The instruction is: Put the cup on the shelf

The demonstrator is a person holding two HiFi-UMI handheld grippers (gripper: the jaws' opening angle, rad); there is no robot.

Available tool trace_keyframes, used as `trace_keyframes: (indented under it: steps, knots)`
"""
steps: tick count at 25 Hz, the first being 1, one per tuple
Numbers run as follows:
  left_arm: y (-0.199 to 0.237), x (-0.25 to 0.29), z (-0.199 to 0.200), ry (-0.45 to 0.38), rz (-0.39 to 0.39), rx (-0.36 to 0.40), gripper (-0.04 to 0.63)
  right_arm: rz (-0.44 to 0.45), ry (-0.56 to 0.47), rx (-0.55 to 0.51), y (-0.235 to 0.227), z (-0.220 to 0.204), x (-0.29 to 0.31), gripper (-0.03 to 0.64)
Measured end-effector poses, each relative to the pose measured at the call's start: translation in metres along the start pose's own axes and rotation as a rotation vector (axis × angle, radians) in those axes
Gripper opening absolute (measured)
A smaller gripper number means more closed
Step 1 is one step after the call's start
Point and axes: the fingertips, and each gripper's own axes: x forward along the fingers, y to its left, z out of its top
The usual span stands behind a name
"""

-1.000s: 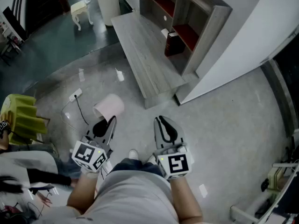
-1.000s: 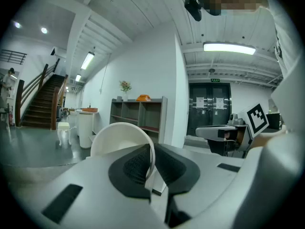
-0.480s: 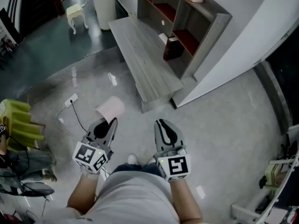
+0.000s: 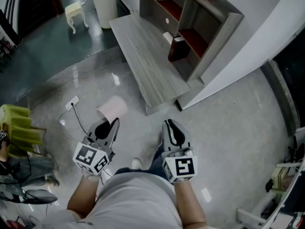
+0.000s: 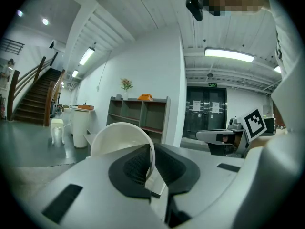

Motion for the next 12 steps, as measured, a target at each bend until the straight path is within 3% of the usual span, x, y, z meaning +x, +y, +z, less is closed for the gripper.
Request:
trace_keyframes:
  steps: [12]
  knots:
    - [0.026, 0.113, 0.022, 0.005, 0.041, 0.037, 0.037, 0.093, -0.013, 0.006, -0.073, 0.010, 0.098, 0.046]
